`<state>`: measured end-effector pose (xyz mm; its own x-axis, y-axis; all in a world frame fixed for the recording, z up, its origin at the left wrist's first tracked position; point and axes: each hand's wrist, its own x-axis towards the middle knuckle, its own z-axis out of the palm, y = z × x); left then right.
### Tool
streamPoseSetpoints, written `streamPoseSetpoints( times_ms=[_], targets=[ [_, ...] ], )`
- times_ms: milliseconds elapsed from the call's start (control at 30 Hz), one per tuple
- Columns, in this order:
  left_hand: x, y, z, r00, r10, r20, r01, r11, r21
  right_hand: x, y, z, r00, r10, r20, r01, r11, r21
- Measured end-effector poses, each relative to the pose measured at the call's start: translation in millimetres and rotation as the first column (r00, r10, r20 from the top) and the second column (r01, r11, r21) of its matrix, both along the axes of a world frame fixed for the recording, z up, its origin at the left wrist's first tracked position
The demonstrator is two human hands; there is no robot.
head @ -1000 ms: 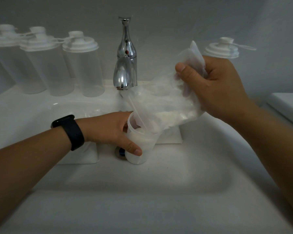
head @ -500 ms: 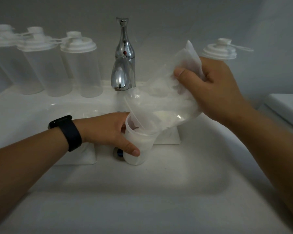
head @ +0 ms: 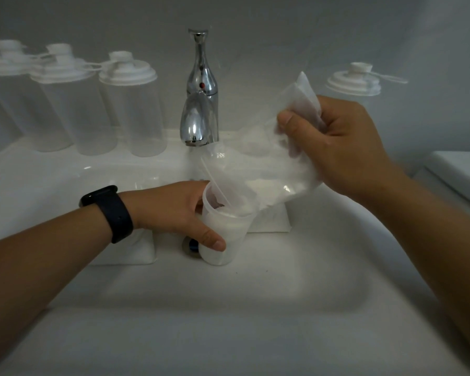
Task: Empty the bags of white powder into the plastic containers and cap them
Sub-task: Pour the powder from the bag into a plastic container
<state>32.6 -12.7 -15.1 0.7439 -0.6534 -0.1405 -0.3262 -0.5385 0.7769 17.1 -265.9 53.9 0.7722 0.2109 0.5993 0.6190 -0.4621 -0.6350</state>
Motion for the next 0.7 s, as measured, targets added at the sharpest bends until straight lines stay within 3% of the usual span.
streamPoseSetpoints(
  times_ms=[267, 433, 700],
  targets=[
    [1.3, 1.0, -2.1, 1.000, 0.001, 0.005, -0.001, 1.000, 0.005, -1.0, 0.0, 0.9, 0.996, -0.001, 0.085, -0.001, 1.000, 0.028],
    [0.3, 0.9, 0.1, 1.000, -0.005, 0.014, 0.005, 1.000, 0.002, -1.4, -0.1, 0.5, 0.998, 0.002, 0.062, -0.004, 1.000, 0.022],
    [-2.2, 0.6, 2.2, 0.999, -0.022, -0.046, 0.016, 0.992, -0.122, -1.5, 0.9, -1.6, 0.997, 0.003, 0.076, -0.004, 1.000, 0.023]
  ],
)
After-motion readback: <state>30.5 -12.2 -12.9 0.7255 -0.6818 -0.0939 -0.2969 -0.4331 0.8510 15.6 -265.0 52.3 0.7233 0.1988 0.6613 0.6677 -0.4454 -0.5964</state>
